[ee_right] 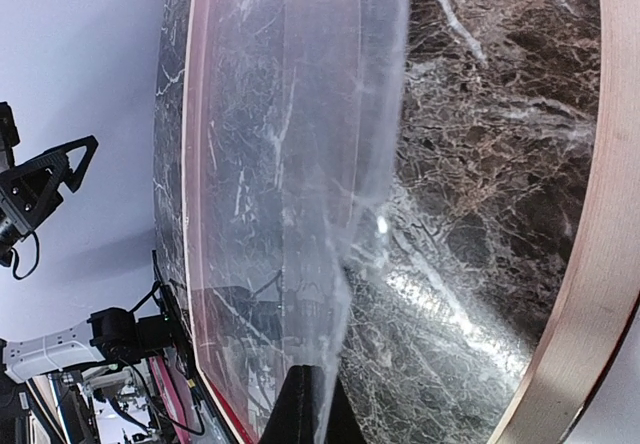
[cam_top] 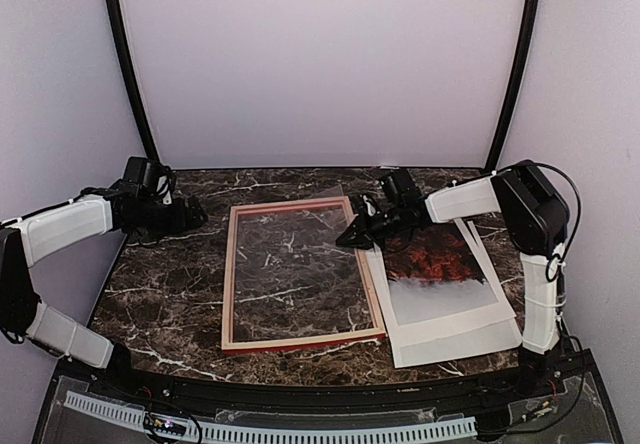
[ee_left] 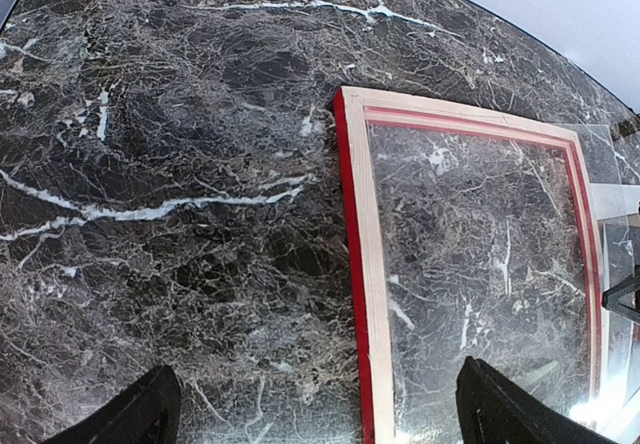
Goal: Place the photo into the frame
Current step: Place the glass panel at the frame body.
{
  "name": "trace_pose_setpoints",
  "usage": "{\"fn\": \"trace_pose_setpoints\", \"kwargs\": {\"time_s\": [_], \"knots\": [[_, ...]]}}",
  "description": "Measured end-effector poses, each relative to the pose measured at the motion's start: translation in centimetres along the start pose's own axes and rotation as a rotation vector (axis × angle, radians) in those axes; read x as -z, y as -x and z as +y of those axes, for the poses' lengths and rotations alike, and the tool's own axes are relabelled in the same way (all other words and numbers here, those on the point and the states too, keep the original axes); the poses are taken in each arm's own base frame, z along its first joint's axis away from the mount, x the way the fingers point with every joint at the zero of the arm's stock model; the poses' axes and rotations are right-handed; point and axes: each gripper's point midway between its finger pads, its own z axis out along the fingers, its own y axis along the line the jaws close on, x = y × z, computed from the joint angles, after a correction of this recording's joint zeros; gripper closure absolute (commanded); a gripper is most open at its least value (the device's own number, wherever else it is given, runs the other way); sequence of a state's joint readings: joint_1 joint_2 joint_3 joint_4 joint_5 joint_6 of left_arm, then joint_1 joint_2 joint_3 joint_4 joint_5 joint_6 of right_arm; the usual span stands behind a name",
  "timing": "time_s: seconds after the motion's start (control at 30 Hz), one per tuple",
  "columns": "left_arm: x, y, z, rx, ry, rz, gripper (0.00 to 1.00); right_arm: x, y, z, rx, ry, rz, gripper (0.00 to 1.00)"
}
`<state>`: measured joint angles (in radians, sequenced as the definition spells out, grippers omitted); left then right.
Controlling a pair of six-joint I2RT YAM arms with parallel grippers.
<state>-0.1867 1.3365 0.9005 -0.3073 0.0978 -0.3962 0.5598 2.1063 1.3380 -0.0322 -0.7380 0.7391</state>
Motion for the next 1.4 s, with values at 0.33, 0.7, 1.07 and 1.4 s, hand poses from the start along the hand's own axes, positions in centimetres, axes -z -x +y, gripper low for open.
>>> {"fn": "trace_pose_setpoints", "kwargs": {"time_s": [0.33,0.7,1.07,1.4], "knots": [[0.0,0.0,-0.1,-0.002,-0.001,0.001,0.01,0.4,0.0,0.4,0.003,-0.002,-0.003,1.00],[0.0,-0.1,-0.3,-0.006,-0.005,0.003,0.01,0.2,-0.4,0.1,-0.002,-0.008,0.003,1.00],[-0.3,-0.6,-1.2,-0.019,-0.030,0.018,0.01,0.0,-0.6,0.2,0.001,-0.013,0.001,1.00],[-1.4,-1.5,-2.4,-0.042,-0.047,0.041,0.01,-0.2,-0.8,0.6,0.006,-0.007,0.009,1.00]]}}
